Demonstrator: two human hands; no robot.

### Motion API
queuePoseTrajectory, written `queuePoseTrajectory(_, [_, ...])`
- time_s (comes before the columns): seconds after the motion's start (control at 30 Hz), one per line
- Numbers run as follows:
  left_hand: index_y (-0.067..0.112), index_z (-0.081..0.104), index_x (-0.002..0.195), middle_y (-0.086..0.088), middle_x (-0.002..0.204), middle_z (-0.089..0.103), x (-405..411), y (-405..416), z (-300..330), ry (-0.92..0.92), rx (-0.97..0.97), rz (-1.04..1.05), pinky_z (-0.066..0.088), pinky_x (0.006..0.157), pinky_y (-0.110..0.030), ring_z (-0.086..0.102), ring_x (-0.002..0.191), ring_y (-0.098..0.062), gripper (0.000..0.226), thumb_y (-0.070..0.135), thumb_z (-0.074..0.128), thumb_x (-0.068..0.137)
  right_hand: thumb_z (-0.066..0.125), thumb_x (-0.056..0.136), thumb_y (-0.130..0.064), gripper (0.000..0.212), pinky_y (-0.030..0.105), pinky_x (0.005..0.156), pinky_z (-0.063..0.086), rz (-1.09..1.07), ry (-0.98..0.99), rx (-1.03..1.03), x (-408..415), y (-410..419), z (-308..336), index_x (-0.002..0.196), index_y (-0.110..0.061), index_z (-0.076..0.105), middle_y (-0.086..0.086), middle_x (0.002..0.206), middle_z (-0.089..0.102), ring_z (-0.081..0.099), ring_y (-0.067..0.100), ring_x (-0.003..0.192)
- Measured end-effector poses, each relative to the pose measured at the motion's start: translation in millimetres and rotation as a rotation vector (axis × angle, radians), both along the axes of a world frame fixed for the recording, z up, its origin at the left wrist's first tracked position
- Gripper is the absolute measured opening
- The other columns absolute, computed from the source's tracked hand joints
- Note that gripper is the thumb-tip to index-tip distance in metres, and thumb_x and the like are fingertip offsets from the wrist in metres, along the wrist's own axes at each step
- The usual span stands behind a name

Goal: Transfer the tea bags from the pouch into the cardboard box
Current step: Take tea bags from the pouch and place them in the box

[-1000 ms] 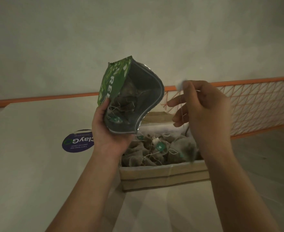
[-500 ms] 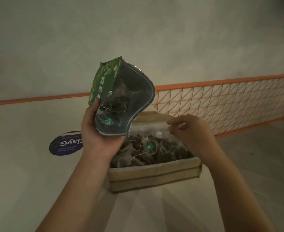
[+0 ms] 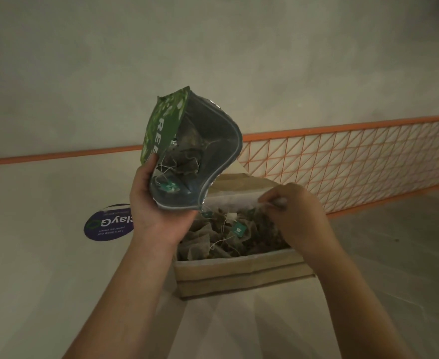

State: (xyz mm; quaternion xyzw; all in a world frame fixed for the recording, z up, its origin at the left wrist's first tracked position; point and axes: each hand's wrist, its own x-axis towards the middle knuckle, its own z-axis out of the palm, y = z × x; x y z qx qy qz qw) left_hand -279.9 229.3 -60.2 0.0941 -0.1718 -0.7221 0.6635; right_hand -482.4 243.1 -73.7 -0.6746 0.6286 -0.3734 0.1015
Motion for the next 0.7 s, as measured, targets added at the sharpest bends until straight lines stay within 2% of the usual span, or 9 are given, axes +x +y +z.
queuePoseTrajectory(0.1, [0.012,0.078,0.103,-0.017,0.117,0.072,0,0,0,0.017,0.012,0.002,0.061,0.074,-0.041,0.072,0.098,-0.035,0.033,0.036,0.058,0.09,0.064,0.091,-0.019,0.022,0.01,0.077,0.042,-0.018,0.043,-0.045,-1,-1,-3,0.113,-0.02,0.067,-0.007,0.114,0.053,0.05,0.008,0.102])
queuePoseTrajectory(0.2, [0.015,0.073,0.111,-0.015,0.116,0.072,0,0,-1,0.008,0.004,-0.006,0.061,0.074,-0.039,0.07,0.101,-0.034,0.034,0.036,0.059,0.089,0.058,0.092,-0.039,0.034,0.035,0.094,0.047,0.008,0.228,0.125,-1,-3,-9,0.123,-0.024,0.064,-0.005,0.123,0.054,0.048,0.016,0.113])
queuePoseTrajectory(0.3, [0.014,0.077,0.106,-0.015,0.12,0.071,1,-1,-2,0.006,0.007,-0.015,0.061,0.077,-0.04,0.068,0.106,-0.034,0.035,0.036,0.063,0.082,0.051,0.095,-0.041,0.024,0.024,0.072,0.05,0.094,0.264,0.258,2,-1,-6,0.104,-0.026,0.069,-0.007,0.092,0.065,0.058,0.008,0.081])
queuePoseTrajectory(0.37, [0.013,0.08,0.102,-0.016,0.123,0.07,2,-2,-2,0.019,0.006,-0.027,0.061,0.079,-0.04,0.068,0.108,-0.034,0.035,0.036,0.063,0.081,0.048,0.098,-0.04,0.026,0.02,0.063,0.041,0.168,0.338,0.422,5,4,0,0.097,-0.024,0.068,-0.008,0.074,0.06,0.053,0.006,0.067])
queuePoseTrajectory(0.43, [0.013,0.078,0.106,-0.017,0.124,0.07,3,-2,-2,0.035,0.007,-0.033,0.061,0.08,-0.041,0.067,0.109,-0.035,0.037,0.035,0.064,0.08,0.043,0.099,-0.042,0.032,0.026,0.08,0.041,0.199,0.469,0.475,8,8,5,0.106,-0.024,0.069,-0.007,0.084,0.062,0.055,0.009,0.078])
queuePoseTrajectory(0.5, [0.014,0.075,0.11,-0.018,0.122,0.07,4,-2,-1,0.036,0.02,-0.02,0.061,0.08,-0.042,0.068,0.108,-0.036,0.039,0.035,0.065,0.078,0.042,0.098,-0.041,0.03,0.039,0.102,0.034,0.18,0.529,0.418,11,11,9,0.112,-0.029,0.065,-0.007,0.107,0.059,0.051,0.016,0.106])
queuePoseTrajectory(0.57, [0.013,0.076,0.107,-0.018,0.12,0.071,5,-2,0,0.038,0.032,-0.008,0.061,0.082,-0.043,0.068,0.107,-0.036,0.038,0.035,0.066,0.078,0.047,0.097,-0.034,0.027,0.045,0.113,0.024,0.157,0.419,0.289,18,13,14,0.123,-0.035,0.055,-0.007,0.132,0.045,0.034,0.021,0.131])
queuePoseTrajectory(0.6, [0.013,0.077,0.108,-0.019,0.121,0.071,6,-2,0,0.04,0.034,-0.01,0.061,0.084,-0.044,0.067,0.11,-0.036,0.038,0.035,0.066,0.078,0.05,0.095,-0.031,0.031,0.046,0.114,0.026,0.145,0.271,0.177,23,13,17,0.126,-0.035,0.05,-0.008,0.136,0.041,0.031,0.02,0.134])
queuePoseTrajectory(0.7, [0.016,0.071,0.12,-0.017,0.13,0.067,10,-5,-2,0.004,0.034,-0.01,0.057,0.094,-0.044,0.062,0.122,-0.034,0.046,0.038,0.065,0.08,0.057,0.092,-0.04,0.043,0.037,0.1,0.047,0.196,-0.34,-0.124,44,10,34,0.132,-0.03,0.044,-0.012,0.133,0.045,0.047,0.009,0.122])
